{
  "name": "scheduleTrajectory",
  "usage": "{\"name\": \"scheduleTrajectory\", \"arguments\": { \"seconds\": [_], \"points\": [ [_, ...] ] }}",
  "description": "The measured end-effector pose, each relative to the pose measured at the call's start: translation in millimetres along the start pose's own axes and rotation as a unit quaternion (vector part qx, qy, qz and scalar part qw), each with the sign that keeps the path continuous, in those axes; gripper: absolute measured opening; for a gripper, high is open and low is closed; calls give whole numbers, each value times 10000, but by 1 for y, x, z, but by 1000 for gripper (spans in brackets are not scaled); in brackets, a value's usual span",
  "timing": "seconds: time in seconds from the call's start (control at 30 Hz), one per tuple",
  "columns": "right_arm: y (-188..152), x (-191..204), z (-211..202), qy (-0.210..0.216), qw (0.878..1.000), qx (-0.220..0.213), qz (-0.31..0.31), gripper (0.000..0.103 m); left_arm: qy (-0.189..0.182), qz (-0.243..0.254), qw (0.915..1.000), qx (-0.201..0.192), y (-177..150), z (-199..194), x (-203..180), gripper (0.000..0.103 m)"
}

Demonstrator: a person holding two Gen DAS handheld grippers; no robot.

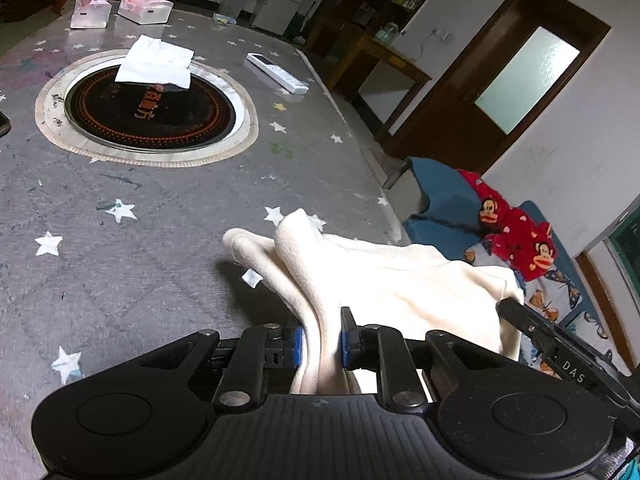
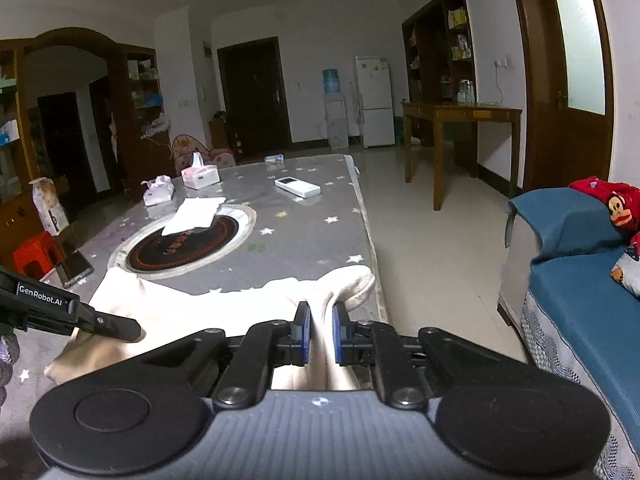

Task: Fold clothes
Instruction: 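Lift the held end and fold it over the rest with both grippers, then lay the folded end down and open both grippers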

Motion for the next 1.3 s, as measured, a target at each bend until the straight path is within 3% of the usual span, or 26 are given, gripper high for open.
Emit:
{"name": "scheduleTrajectory", "arguments": {
  "seconds": [0.37,0.47,0.53,0.7,1.0,1.13,1.3],
  "points": [
    [-21,-8,23,-96,9994,319,28,11,343,77,9994,73,-2,15,15,22],
    [-27,-13,28,-189,9990,408,52,12,503,221,9985,-16,-1,15,18,30],
    [-30,-15,30,-243,9987,450,76,15,598,290,9978,-72,1,15,19,42],
    [-31,-7,24,-116,9990,426,12,15,867,515,9944,-312,6,12,22,51],
    [-49,35,10,449,9976,449,-267,16,1094,800,9891,-580,14,10,23,52],
    [-64,39,12,459,9963,595,-420,16,1178,806,9883,-533,14,16,26,52],
    [-51,36,11,470,9960,550,-520,18,1233,883,9868,-564,18,18,24,52]
  ]
}}
Point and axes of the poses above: each gripper's, at about its wrist camera, not at the fingertips, and z roughly the way its jaws point, x to its left, y to its top, the point moved 10 cm from there along z, roughly the way its jaws point, and after that the axes turned 14 degrees about -z, right-handed, at the moved point
